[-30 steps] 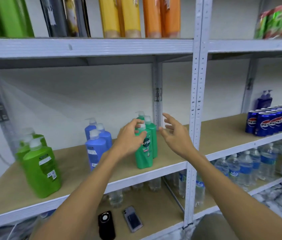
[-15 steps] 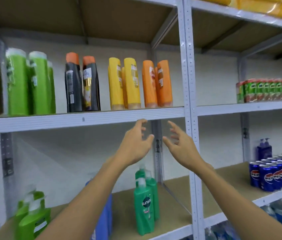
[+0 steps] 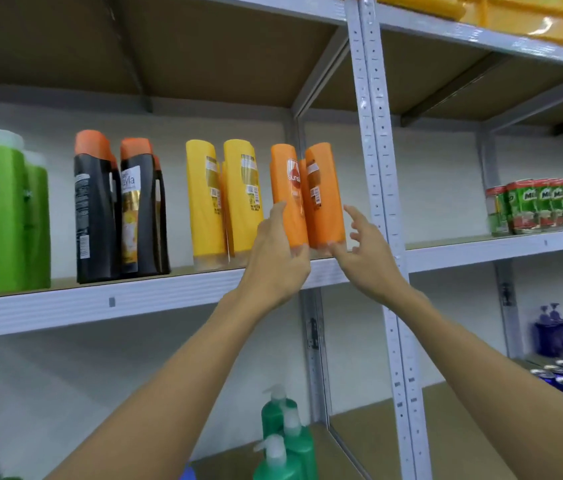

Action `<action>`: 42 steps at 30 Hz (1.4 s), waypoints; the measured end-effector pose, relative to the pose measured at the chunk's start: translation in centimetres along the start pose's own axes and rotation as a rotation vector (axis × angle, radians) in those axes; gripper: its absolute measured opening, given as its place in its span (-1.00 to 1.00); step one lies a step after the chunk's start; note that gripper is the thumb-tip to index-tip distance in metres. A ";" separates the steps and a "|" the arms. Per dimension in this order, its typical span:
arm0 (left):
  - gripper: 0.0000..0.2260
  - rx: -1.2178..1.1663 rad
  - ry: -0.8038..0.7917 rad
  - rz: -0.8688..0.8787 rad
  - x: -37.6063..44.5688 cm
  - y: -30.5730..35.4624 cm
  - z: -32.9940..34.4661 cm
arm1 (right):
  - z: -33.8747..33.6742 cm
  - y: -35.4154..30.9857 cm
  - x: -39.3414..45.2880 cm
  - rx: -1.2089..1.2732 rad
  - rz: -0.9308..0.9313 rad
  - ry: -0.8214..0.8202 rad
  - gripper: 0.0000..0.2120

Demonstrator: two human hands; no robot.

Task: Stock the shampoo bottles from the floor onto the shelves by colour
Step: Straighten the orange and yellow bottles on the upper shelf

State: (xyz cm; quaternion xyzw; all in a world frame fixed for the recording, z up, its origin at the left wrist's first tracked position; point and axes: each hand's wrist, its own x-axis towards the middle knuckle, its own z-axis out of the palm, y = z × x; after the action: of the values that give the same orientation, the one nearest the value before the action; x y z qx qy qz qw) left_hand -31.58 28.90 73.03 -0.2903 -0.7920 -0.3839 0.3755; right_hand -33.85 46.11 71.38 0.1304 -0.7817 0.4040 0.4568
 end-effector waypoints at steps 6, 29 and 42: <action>-0.30 0.100 0.028 -0.045 2.7 -0.5 3.0 | 1.1 1.6 3.0 -0.053 -0.057 -0.009 -0.27; -0.17 0.076 0.038 -0.127 6.8 -3.6 4.9 | 1.9 4.6 5.4 -0.032 -0.098 -0.026 -0.17; -0.12 -0.143 -0.075 -0.106 7.0 -3.9 4.5 | 1.4 4.2 6.0 -0.010 -0.050 -0.149 -0.15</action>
State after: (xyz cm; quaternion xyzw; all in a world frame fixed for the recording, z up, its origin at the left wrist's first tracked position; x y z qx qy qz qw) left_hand -40.00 31.73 75.36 -0.2882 -0.7904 -0.4476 0.3033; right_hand -40.36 48.73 73.81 0.1770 -0.8121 0.3777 0.4081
